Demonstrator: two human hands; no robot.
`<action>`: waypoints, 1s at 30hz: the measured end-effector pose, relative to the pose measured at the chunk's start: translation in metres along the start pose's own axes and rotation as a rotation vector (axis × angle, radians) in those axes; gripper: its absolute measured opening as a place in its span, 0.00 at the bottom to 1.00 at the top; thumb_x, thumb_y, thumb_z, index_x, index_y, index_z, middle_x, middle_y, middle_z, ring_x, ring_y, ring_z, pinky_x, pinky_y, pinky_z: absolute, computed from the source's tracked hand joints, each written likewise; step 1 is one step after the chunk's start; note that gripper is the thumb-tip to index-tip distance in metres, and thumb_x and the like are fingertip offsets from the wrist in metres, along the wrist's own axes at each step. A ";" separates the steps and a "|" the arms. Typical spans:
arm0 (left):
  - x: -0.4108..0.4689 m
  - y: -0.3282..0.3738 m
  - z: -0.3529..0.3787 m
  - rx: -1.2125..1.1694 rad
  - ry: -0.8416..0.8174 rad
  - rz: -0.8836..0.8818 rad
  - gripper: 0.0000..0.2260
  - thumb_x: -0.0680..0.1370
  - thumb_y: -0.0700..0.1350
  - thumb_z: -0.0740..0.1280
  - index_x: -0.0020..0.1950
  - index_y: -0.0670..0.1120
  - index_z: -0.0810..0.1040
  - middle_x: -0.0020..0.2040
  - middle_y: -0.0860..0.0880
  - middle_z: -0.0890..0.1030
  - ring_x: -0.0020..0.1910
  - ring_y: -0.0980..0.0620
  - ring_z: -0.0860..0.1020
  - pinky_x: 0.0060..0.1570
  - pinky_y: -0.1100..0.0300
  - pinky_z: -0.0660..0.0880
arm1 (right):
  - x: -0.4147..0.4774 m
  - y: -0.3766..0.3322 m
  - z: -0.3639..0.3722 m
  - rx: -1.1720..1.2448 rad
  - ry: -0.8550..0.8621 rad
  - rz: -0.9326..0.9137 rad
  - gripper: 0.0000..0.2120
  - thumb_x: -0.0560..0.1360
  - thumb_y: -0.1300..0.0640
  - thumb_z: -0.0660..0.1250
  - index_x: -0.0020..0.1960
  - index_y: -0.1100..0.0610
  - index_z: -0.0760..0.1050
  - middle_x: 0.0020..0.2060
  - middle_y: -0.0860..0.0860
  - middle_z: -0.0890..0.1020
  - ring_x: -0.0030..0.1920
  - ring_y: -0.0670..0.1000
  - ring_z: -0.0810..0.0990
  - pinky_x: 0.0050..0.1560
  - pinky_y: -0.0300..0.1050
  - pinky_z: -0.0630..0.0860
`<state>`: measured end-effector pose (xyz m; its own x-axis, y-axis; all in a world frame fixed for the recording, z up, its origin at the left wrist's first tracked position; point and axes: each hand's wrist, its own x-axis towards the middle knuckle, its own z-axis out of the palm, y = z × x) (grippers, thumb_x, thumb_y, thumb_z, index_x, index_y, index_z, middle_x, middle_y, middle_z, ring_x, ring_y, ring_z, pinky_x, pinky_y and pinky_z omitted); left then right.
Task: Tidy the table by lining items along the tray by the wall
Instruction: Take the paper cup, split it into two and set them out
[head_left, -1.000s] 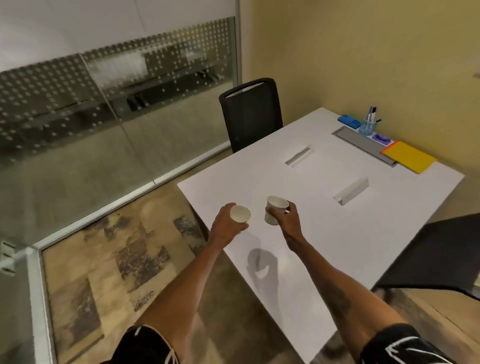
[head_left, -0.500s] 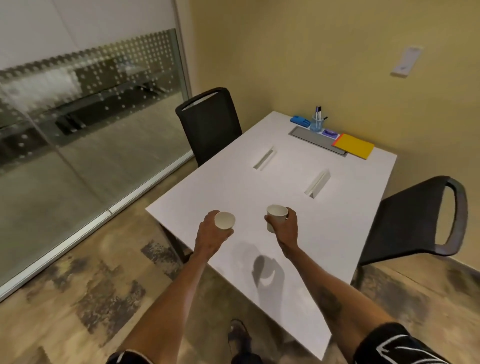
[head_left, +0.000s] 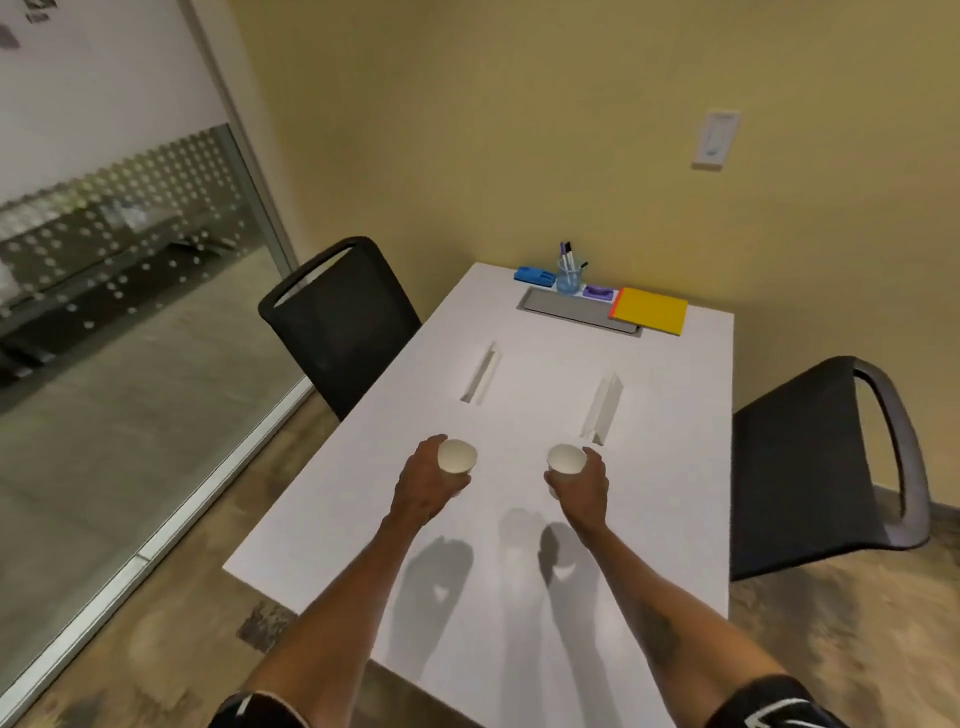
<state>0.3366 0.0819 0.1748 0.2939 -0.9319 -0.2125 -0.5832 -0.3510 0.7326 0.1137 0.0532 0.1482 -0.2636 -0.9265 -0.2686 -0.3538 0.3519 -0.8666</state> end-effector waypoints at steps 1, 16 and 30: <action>0.013 0.004 0.002 0.005 -0.020 0.012 0.34 0.70 0.51 0.76 0.73 0.51 0.68 0.68 0.51 0.75 0.67 0.47 0.74 0.66 0.50 0.73 | 0.009 -0.002 0.001 0.014 0.011 0.011 0.35 0.71 0.59 0.73 0.73 0.60 0.63 0.68 0.57 0.71 0.69 0.61 0.69 0.69 0.57 0.69; 0.136 0.048 0.068 0.160 -0.300 0.161 0.26 0.68 0.55 0.73 0.64 0.56 0.69 0.57 0.56 0.79 0.58 0.48 0.78 0.55 0.53 0.75 | 0.101 0.005 0.005 0.027 0.159 0.140 0.31 0.71 0.62 0.72 0.71 0.61 0.65 0.66 0.58 0.73 0.66 0.60 0.73 0.65 0.51 0.72; 0.223 0.039 0.104 0.308 -0.456 0.305 0.29 0.71 0.52 0.75 0.68 0.50 0.68 0.64 0.53 0.76 0.63 0.47 0.76 0.59 0.54 0.73 | 0.162 0.035 0.035 -0.005 0.199 0.282 0.30 0.70 0.65 0.72 0.69 0.61 0.65 0.64 0.57 0.73 0.64 0.60 0.73 0.62 0.50 0.72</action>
<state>0.3008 -0.1489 0.0890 -0.2330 -0.9157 -0.3274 -0.8013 -0.0100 0.5982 0.0901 -0.0891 0.0594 -0.5211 -0.7488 -0.4096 -0.2462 0.5913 -0.7679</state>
